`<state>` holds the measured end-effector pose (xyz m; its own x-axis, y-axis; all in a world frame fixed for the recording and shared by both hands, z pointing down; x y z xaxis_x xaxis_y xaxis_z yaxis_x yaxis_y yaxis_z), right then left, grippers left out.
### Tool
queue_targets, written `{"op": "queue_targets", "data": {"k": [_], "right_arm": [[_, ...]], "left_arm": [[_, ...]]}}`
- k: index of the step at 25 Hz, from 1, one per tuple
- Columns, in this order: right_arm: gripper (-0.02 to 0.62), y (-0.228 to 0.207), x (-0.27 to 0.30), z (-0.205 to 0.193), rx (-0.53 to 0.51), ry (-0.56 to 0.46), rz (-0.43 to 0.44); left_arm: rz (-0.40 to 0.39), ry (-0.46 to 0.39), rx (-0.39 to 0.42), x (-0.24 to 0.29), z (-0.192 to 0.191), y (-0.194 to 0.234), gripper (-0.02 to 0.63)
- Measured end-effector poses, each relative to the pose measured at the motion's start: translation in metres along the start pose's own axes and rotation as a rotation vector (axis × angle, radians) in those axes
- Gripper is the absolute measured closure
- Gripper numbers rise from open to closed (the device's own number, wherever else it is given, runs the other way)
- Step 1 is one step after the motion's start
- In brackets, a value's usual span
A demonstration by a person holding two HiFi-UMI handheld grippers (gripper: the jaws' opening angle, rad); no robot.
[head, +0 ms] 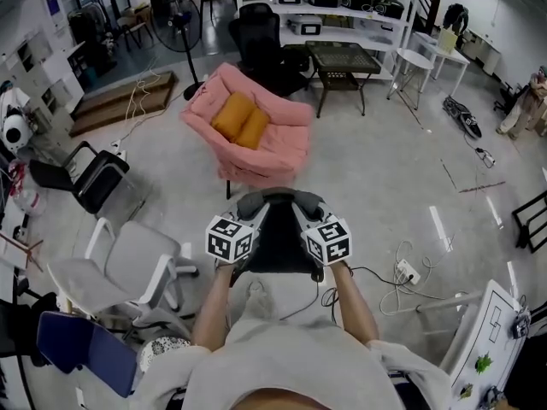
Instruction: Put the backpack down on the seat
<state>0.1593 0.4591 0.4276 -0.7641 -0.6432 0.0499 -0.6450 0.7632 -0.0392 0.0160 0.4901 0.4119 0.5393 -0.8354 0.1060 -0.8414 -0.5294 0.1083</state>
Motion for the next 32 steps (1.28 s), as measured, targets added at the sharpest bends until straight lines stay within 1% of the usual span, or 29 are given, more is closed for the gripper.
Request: {"op": "queue_targets", "data": {"k": [7, 15, 21, 32], "right_arm": [[0.569, -0.022, 0.032, -0.006, 0.003, 0.017, -0.003], [0.569, -0.063, 0.097, -0.006, -0.01, 0.032, -0.029], [0.569, -0.096, 0.162, 0.008, -0.02, 0.038, -0.045], [0.569, -0.149, 0.279, 0.04, -0.056, 0.012, -0.084]], "left_arm": [[-0.007, -0.001, -0.016, 0.03, -0.003, 0.032, 0.581], [-0.031, -0.007, -0.034, 0.083, 0.001, 0.094, 0.581], [-0.049, -0.019, -0.039, 0.126, 0.021, 0.156, 0.581], [-0.088, -0.063, -0.001, 0.198, 0.065, 0.266, 0.581]]}}
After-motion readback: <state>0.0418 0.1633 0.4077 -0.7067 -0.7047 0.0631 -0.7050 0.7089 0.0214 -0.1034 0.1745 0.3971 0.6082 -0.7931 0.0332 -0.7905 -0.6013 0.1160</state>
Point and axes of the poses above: the fingertips, and each gripper's own axes: x forward along the fingers, y to its left, z out of its top, the point moved 6 cm from there along -x, backward along the fingers, and after that the axes turned 11 degrees about -y, right-handed, at the moved point
